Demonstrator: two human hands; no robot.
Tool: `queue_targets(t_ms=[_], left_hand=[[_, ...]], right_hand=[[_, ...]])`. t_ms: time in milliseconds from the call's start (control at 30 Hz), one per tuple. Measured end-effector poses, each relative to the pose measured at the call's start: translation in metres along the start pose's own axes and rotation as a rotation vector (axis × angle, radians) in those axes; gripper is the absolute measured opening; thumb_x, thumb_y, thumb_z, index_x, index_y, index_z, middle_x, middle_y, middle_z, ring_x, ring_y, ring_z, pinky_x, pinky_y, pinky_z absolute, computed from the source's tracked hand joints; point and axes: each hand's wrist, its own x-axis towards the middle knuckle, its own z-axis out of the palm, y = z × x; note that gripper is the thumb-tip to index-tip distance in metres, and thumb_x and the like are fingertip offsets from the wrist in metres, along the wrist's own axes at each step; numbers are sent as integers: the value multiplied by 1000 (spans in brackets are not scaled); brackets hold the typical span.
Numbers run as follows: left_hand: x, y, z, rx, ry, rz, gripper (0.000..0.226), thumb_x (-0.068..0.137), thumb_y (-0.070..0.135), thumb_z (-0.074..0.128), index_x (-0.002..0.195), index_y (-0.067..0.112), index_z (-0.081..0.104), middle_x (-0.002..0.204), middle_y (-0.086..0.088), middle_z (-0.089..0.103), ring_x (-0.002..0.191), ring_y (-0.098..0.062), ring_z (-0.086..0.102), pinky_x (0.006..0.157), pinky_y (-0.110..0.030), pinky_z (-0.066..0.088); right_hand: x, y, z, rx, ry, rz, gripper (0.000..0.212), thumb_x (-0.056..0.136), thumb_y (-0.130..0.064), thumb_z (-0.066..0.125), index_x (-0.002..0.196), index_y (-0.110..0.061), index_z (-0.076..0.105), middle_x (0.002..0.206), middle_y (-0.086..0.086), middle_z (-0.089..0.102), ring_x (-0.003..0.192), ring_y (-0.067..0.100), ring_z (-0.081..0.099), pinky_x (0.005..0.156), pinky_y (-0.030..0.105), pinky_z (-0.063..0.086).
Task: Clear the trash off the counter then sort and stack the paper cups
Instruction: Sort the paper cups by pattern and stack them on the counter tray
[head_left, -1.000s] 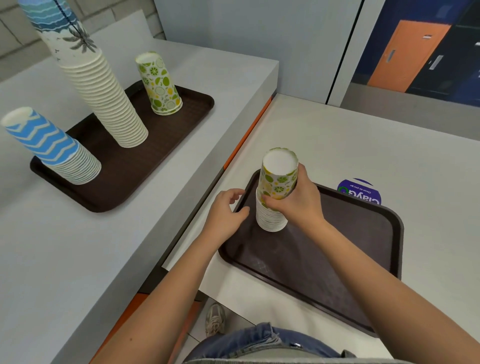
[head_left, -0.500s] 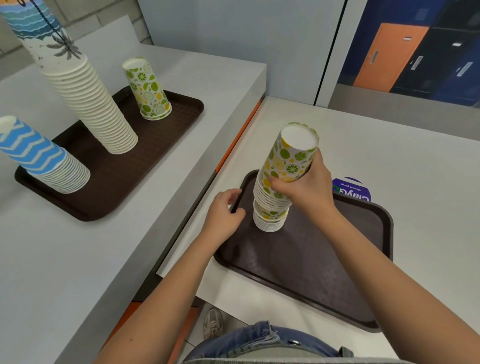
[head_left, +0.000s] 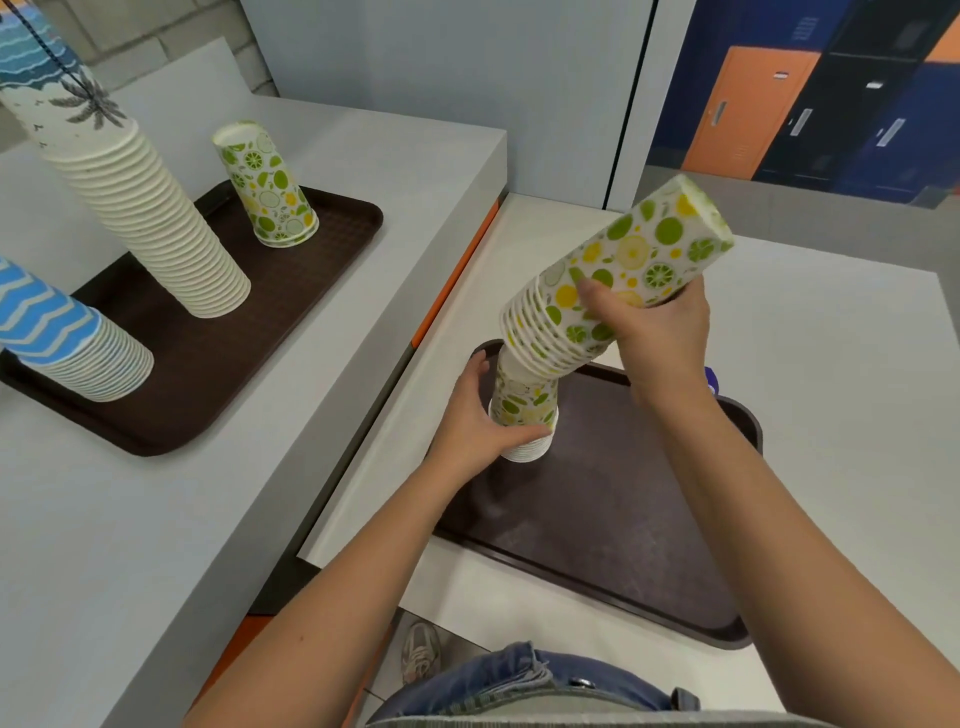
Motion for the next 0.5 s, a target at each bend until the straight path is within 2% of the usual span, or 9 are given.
queue_targets(t_ms=[100,200,367,500], left_hand=[[9,3,21,-119,111,44,97,46,38,92,129,29,42,129,10,51,121,-8,50,101,-32,47],[15,0,36,-123,204,75,89,48,35,93,122,32,44,119,12,55,113,-6,53,99,-32,48],[19,-4,46,-133,231,61,89,52,27,93,125,29,42,116,14,52,114,-6,51,98,-23,43],[21,-5,49,-110,222,49,95,51,26,93,129,29,40,118,17,49,115,-3,47,99,-23,41]], right_hand=[[8,7,-11,172,65,96,72,56,-24,85,119,-7,55,110,3,69,98,13,69,82,27,57],[15,19,-21,349,116,263,70,51,-27,84,114,-11,60,108,3,71,97,18,69,83,32,57],[19,44,-39,557,177,523,28,80,-15,73,104,-11,60,103,5,70,87,17,69,82,40,57],[21,59,-48,599,196,588,22,80,-15,72,98,-15,59,106,5,69,86,16,69,78,35,58]])
